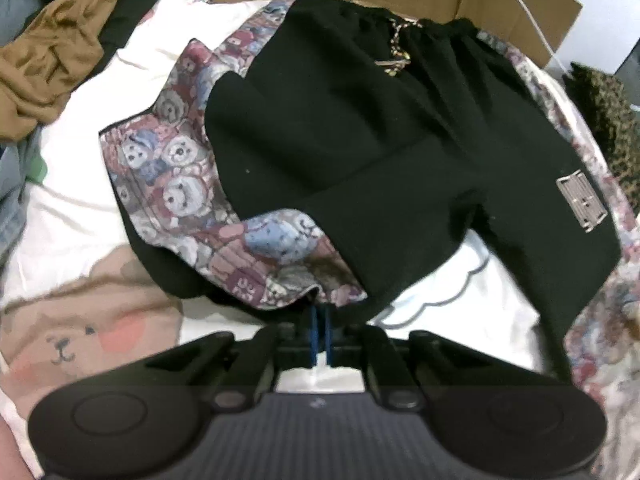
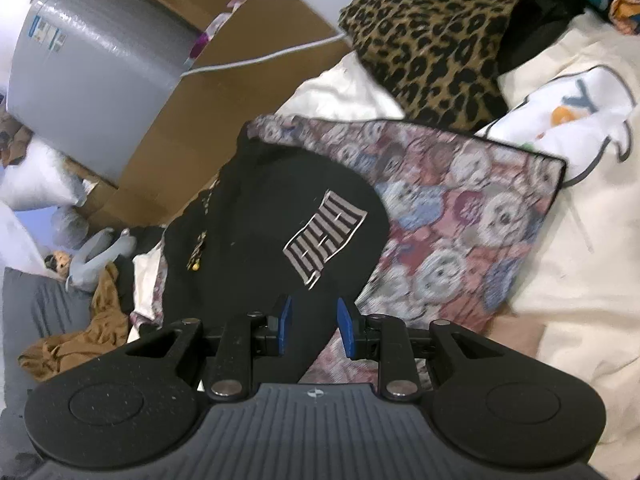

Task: Fold clothes
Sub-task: 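Pinch the shorts leg with the left tool, smooth it flat and release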

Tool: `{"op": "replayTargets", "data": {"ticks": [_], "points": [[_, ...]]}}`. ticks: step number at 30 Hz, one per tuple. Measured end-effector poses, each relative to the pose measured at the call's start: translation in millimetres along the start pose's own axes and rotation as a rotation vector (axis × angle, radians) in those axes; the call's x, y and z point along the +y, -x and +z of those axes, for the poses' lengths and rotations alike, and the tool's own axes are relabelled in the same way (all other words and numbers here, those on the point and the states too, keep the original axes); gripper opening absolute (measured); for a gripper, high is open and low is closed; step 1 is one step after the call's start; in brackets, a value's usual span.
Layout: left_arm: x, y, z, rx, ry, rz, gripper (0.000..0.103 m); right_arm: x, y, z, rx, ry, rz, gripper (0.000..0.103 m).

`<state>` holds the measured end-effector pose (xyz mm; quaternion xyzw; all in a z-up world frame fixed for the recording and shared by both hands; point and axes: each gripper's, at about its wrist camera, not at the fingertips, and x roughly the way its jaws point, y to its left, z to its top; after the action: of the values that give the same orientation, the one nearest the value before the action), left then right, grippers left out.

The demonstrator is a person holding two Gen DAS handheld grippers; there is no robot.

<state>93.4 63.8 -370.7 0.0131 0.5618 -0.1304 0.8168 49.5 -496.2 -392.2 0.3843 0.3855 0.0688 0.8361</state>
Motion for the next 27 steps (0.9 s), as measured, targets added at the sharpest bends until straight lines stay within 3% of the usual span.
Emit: {"op": "replayTargets", "data": {"ticks": [11, 27], "points": [[-7.1, 34.9, -44.5, -0.055, 0.128, -0.125, 0.003, 32.7, -47.5, -13.9, 0.191, 0.078, 0.108, 0.028], [-30.0, 4.8, -58.3, 0.022, 0.188, -0.247, 0.004, 89.1, -119.6, -63.9, 0.51, 0.141, 0.277, 0.028]]}}
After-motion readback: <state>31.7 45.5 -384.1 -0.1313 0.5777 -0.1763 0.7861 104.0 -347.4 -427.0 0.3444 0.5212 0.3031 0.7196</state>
